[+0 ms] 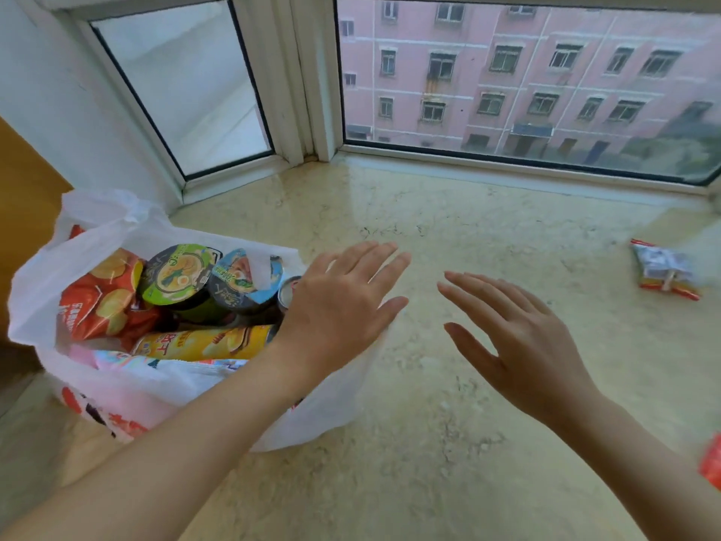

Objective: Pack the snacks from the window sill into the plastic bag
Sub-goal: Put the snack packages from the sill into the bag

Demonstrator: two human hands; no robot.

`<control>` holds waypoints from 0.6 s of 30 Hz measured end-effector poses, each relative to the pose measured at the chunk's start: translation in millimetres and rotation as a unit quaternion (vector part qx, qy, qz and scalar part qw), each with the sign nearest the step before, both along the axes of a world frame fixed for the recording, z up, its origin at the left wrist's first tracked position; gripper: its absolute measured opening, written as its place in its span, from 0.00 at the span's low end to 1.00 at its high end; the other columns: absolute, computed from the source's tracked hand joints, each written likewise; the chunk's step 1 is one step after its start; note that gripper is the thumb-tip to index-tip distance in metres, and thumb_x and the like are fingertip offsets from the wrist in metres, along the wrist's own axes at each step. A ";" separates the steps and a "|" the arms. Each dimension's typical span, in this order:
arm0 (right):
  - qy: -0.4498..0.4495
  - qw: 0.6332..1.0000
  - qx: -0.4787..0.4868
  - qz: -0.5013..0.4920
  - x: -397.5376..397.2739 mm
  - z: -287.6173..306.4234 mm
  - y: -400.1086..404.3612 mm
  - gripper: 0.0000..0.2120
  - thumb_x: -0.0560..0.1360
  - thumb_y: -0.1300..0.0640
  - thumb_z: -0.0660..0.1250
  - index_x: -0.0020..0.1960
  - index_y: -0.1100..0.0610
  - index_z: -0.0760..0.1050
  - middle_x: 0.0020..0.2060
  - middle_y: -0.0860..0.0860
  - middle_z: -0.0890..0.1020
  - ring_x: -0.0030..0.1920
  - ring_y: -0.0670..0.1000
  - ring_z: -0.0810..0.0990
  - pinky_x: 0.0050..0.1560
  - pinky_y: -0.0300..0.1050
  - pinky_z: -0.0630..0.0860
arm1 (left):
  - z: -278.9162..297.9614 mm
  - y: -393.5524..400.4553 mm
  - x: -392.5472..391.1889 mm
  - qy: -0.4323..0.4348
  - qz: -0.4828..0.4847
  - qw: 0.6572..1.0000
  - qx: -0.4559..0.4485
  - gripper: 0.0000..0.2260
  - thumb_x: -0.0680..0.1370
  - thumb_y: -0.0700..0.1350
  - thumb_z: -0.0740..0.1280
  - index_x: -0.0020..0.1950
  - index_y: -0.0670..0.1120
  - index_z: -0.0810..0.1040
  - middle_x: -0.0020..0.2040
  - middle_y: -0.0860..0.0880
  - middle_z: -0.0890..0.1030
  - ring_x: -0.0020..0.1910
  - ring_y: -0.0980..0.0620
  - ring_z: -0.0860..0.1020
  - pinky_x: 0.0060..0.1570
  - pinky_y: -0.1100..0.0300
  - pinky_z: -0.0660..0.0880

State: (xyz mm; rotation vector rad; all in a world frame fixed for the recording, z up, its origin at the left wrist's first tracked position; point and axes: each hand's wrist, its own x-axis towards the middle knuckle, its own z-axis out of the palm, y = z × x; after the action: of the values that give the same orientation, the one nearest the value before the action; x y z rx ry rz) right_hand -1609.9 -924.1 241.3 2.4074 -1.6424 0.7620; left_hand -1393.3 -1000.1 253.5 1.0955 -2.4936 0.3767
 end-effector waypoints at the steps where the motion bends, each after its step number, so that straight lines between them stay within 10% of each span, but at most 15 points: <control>1: 0.001 1.000 -0.001 -0.015 -11.0 -1.5 6.9 0.19 0.79 0.49 0.60 0.67 0.56 0.74 0.65 0.51 0.77 0.64 0.53 0.76 0.60 0.54 0.74 | 1.8 3.1 -14.9 0.002 -0.009 1.000 0.007 0.22 0.79 0.57 0.58 0.68 0.48 0.75 0.65 0.49 0.77 0.64 0.50 0.75 0.55 0.52 0.72; 18: 0.017 0.963 0.093 -0.252 -256.8 -59.0 179.5 0.22 0.78 0.47 0.59 0.66 0.58 0.74 0.67 0.54 0.74 0.63 0.56 0.75 0.60 0.57 0.73 | -60.8 111.0 -311.4 -0.052 -0.172 0.976 0.125 0.30 0.76 0.64 0.54 0.72 0.49 0.70 0.70 0.50 0.73 0.68 0.50 0.72 0.59 0.51 0.72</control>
State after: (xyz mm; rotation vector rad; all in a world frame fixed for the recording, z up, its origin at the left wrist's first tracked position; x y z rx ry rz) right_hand -1866.7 -744.6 182.3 1.9405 -2.2617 0.4923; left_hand -1704.7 -889.1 192.6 0.7181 -2.8153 0.0212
